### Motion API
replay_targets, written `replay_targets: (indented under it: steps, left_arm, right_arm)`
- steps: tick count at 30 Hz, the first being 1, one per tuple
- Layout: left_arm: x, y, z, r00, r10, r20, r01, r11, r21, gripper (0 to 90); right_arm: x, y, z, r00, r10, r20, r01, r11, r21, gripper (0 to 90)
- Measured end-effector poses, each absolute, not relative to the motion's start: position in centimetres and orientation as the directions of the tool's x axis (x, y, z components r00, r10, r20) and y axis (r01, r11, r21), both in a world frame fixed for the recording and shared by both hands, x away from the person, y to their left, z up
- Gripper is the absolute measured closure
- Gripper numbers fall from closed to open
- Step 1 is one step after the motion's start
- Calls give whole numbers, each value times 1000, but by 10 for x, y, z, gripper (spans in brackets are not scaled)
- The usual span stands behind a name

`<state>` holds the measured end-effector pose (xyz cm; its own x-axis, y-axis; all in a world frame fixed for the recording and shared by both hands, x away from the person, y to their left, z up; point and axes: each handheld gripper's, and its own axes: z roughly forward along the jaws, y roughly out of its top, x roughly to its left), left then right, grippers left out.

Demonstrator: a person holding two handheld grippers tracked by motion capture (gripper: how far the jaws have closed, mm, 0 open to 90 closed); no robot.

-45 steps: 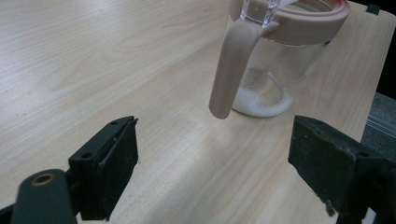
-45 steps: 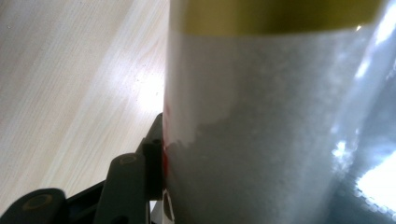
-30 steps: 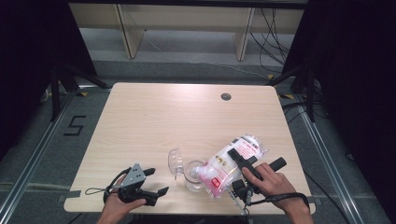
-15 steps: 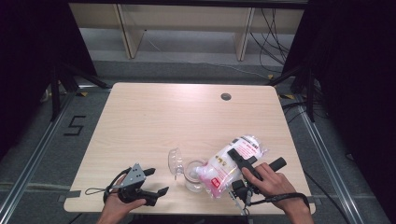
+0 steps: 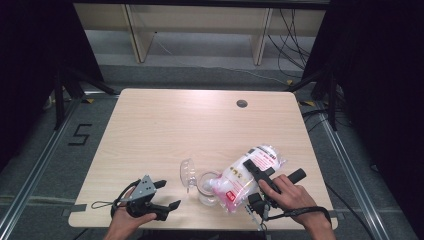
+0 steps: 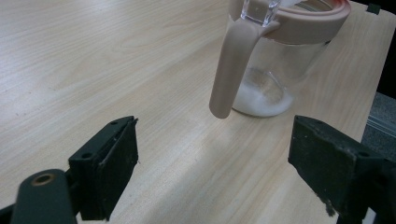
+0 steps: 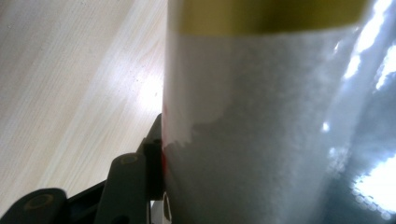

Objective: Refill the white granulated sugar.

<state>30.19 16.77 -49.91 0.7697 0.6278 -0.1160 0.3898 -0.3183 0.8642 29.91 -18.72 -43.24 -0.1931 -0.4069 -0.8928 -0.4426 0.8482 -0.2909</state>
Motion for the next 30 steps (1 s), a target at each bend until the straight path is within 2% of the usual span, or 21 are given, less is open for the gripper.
replay_targets:
  steps: [30]
  left_arm:
    - [302,168,-499,768,631,-113,389,-319,864,154]
  right_arm:
    - [299,-187,-432,-189,-406,-894,-442,848,-291,526]
